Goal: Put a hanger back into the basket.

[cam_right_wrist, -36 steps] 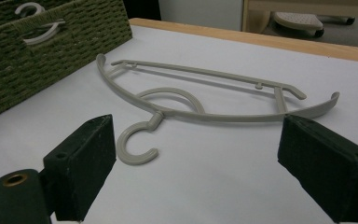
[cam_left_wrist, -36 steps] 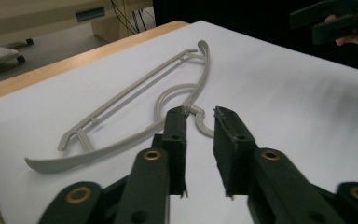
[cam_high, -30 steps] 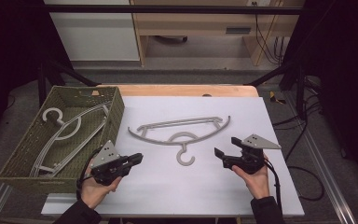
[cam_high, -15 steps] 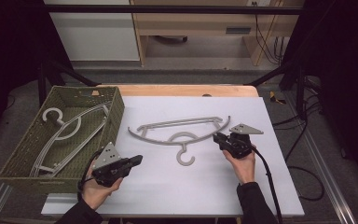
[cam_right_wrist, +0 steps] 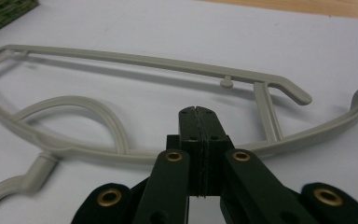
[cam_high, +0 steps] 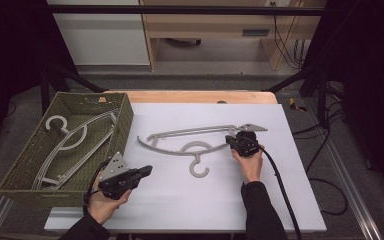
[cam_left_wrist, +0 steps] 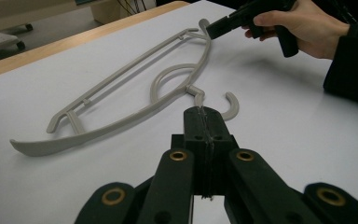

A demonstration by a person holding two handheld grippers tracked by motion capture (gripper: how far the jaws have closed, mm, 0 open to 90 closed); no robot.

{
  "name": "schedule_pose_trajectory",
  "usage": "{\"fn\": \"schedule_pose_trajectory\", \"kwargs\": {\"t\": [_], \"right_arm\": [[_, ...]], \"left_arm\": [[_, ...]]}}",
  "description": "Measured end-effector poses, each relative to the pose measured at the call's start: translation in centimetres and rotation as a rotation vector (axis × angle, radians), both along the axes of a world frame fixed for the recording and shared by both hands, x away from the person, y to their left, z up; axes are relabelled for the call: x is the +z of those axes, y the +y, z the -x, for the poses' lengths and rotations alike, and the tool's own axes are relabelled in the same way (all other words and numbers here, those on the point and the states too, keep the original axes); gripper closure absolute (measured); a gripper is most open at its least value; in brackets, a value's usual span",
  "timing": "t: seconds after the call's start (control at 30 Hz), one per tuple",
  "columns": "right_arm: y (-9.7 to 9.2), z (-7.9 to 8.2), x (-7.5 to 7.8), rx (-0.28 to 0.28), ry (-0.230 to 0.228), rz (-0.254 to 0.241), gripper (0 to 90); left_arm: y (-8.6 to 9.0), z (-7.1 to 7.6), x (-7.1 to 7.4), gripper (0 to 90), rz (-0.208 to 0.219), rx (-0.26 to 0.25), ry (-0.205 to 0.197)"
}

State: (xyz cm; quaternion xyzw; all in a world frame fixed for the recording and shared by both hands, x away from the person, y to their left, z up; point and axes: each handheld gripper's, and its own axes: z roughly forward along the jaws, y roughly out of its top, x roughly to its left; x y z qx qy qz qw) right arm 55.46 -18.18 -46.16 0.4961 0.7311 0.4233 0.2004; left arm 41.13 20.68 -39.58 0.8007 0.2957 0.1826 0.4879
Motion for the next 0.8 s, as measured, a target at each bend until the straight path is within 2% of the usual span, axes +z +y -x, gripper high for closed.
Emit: {"fn": "schedule_pose_trajectory", "kwargs": {"t": [0.1, 0.17, 0.2, 0.23, 0.27, 0.3, 0.37, 0.43, 0.6, 0.8], "right_arm": [[0.2, -0.9, -1.0, -0.001, 0.022, 0.047, 90.0], [0.3, -1.1, -1.4, 0.000, 0.028, 0.060, 90.0], [0.7, -1.3, -1.5, -0.003, 0.038, 0.050, 90.0], [0.6, -1.5, -1.6, 0.005, 0.023, 0.072, 90.0], [0.9, -1.5, -1.6, 0.010, 0.030, 0.070, 90.0], [1.1, -1.6, -1.7, 0.007, 0.028, 0.090, 90.0], [1.1, -1.7, -1.8, 0.011, 0.027, 0.093, 90.0], [1.0, -1.5, -1.6, 0.011, 0.045, 0.093, 90.0], [0.8, -0.9, -1.1, 0.038, 0.085, 0.153, 90.0], [0.6, 0.3, -0.6, 0.082, 0.138, 0.185, 90.0]], "left_arm": [[0.1, -0.1, 0.0, 90.0, 0.000, 0.000, 0.002], [0.1, -0.1, 0.0, 89.9, -0.001, 0.000, 0.003], [0.1, -0.1, 0.0, 90.0, -0.001, -0.001, 0.003], [0.1, -0.1, 0.0, 90.0, -0.003, -0.002, 0.003], [0.0, -0.1, 0.0, 90.0, -0.003, -0.002, 0.002], [0.0, 0.0, 0.0, 89.9, -0.002, -0.003, 0.003], [0.0, 0.0, 0.0, 89.9, -0.005, -0.003, 0.002], [0.1, 0.0, 0.0, 89.9, -0.006, -0.002, 0.002], [0.1, -0.1, -0.2, 89.9, -0.012, 0.003, 0.010], [0.0, 0.1, -0.2, 90.0, -0.018, -0.001, 0.008]]}}
